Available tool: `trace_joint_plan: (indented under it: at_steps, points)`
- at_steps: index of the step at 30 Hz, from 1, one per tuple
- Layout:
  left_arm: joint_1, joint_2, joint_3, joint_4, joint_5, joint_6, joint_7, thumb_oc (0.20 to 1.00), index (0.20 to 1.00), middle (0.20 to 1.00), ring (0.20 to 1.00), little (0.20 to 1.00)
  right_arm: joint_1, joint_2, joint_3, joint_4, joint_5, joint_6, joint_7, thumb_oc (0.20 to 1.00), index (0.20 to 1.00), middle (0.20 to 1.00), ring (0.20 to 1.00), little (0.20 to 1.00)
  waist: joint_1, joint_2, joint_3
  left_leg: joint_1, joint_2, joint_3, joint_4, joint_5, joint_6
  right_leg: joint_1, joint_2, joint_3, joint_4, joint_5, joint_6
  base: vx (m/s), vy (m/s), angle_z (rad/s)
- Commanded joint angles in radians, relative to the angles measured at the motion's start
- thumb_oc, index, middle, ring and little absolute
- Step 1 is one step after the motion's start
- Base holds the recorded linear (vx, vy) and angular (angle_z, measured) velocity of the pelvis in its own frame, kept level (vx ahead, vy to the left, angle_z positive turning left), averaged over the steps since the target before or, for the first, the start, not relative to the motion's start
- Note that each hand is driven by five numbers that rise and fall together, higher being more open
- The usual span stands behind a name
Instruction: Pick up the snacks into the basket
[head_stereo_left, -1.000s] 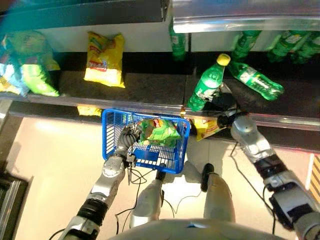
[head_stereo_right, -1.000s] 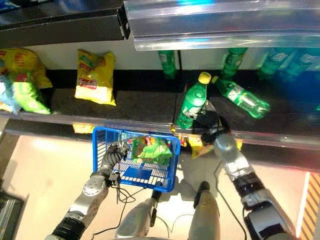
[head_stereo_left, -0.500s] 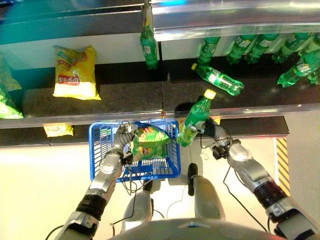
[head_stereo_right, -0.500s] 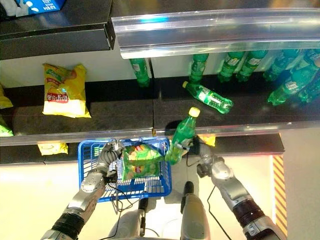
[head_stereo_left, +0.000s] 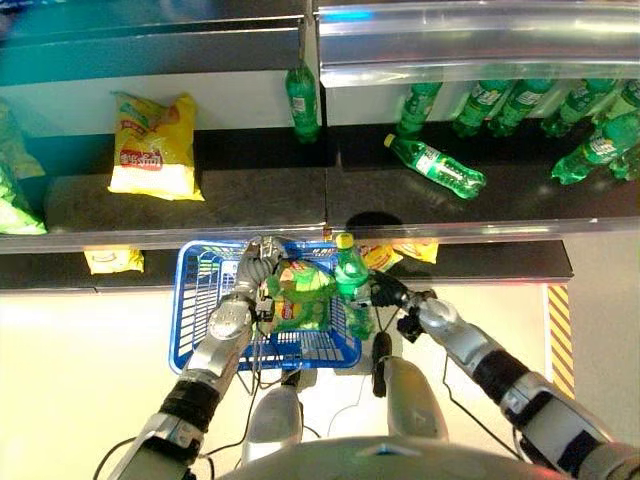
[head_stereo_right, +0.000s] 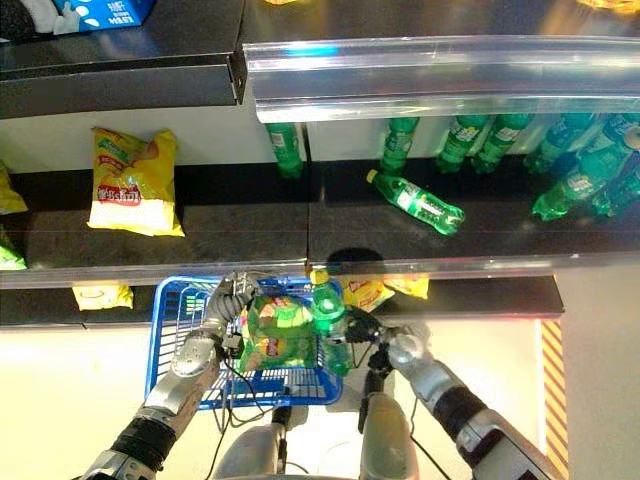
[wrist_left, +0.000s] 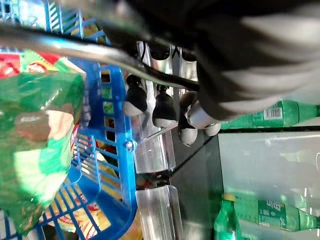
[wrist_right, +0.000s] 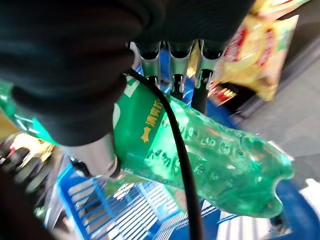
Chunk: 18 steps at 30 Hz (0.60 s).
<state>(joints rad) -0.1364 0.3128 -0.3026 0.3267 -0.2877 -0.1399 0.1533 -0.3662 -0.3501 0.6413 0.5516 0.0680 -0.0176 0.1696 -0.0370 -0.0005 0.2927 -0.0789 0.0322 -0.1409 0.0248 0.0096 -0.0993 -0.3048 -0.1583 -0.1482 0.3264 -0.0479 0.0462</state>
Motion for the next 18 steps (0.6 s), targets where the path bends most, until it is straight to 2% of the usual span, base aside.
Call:
trace_joint_plan:
  at_steps: [1, 5, 14, 18]
  points:
    - [-0.197, 0.012, -0.024, -0.233, 0.025, -0.134, -0.016, 0.200, 0.200, 0.200, 0.200, 0.200, -0.078, 0.109, 0.046, 0.016, -0.016, -0.081, -0.004, 0.200, 0.200, 0.200, 0.200, 0.200, 0.015, -0.041, -0.078, 0.073, -0.066, -0.001, -0.050, -0.079, 0.064, 0.048, -0.029, 0.096, -0.052, -0.013, 0.091, -0.01, -0.015, 0.06]
    - [-0.236, -0.006, -0.078, -0.270, 0.006, -0.129, -0.014, 0.200, 0.200, 0.200, 0.200, 0.200, -0.144, 0.157, 0.089, 0.074, -0.130, -0.096, -0.070, 0.200, 0.200, 0.200, 0.200, 0.200, 0.027, -0.030, -0.069, 0.066, -0.065, -0.019, -0.050, -0.070, 0.060, 0.047, -0.032, 0.080, -0.045, -0.015, 0.089, -0.02, -0.017, 0.04]
    - [-0.269, -0.028, -0.151, -0.312, -0.009, -0.129, -0.034, 0.200, 0.200, 0.200, 0.200, 0.200, -0.254, 0.207, 0.206, 0.128, -0.312, -0.083, -0.047, 0.200, 0.200, 0.200, 0.200, 0.200, 0.039, -0.026, -0.064, 0.061, -0.067, -0.035, -0.051, -0.068, 0.062, 0.047, -0.036, 0.066, -0.041, -0.017, 0.089, -0.01, -0.007, 0.08]
    - [-0.281, -0.032, -0.166, -0.333, -0.016, -0.128, -0.046, 0.200, 0.200, 0.200, 0.200, 0.200, -0.257, 0.226, 0.213, 0.161, -0.322, -0.076, -0.046, 0.200, 0.200, 0.200, 0.200, 0.200, 0.041, -0.028, -0.064, 0.062, -0.069, -0.039, -0.051, -0.068, 0.063, 0.048, -0.040, 0.062, -0.039, -0.017, 0.088, 0.00, 0.000, 0.00]
